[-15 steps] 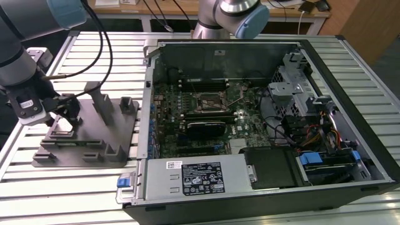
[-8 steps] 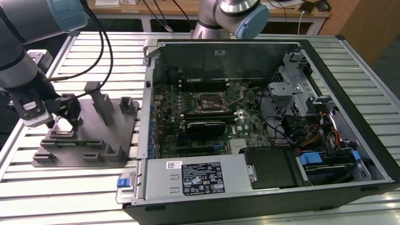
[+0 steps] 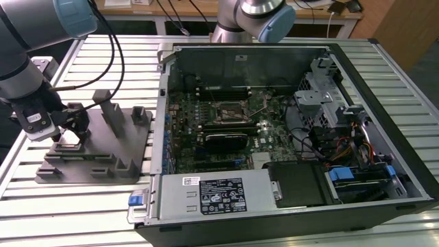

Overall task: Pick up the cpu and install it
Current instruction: 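Pick up the cpu and move it towards the insertion slot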

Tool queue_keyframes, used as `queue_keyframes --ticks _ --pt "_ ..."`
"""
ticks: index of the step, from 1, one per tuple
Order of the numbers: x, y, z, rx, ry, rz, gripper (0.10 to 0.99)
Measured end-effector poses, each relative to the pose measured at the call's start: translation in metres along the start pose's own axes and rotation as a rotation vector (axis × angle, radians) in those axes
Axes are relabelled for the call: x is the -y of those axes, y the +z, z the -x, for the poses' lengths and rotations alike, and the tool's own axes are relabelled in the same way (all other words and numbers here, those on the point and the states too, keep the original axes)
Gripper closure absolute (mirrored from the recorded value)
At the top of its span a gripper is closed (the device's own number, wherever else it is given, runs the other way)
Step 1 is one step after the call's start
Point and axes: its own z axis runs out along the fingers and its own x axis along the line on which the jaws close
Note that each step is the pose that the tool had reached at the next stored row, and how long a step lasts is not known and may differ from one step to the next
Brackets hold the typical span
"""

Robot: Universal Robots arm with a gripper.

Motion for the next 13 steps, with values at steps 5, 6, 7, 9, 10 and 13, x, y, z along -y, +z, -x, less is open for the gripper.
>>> queue_keyframes --ticks 5,6,7,9,10,13 --pt "0.0000 0.0006 0.0000 0.0000 0.000 0.017 0.439" --pt "0.0000 0.0006 0.0000 -0.0001 0.000 0.019 0.439" --pt "-0.0001 0.0006 0.0000 -0.0001 0.000 0.019 0.439" --pt "0.0000 0.0007 0.0000 -0.0003 0.001 0.019 0.439" --pt "0.0000 0.0007 0.0000 -0.0003 0.001 0.019 0.439" --pt "0.0000 0.0008 0.0000 -0.0003 0.001 0.019 0.439"
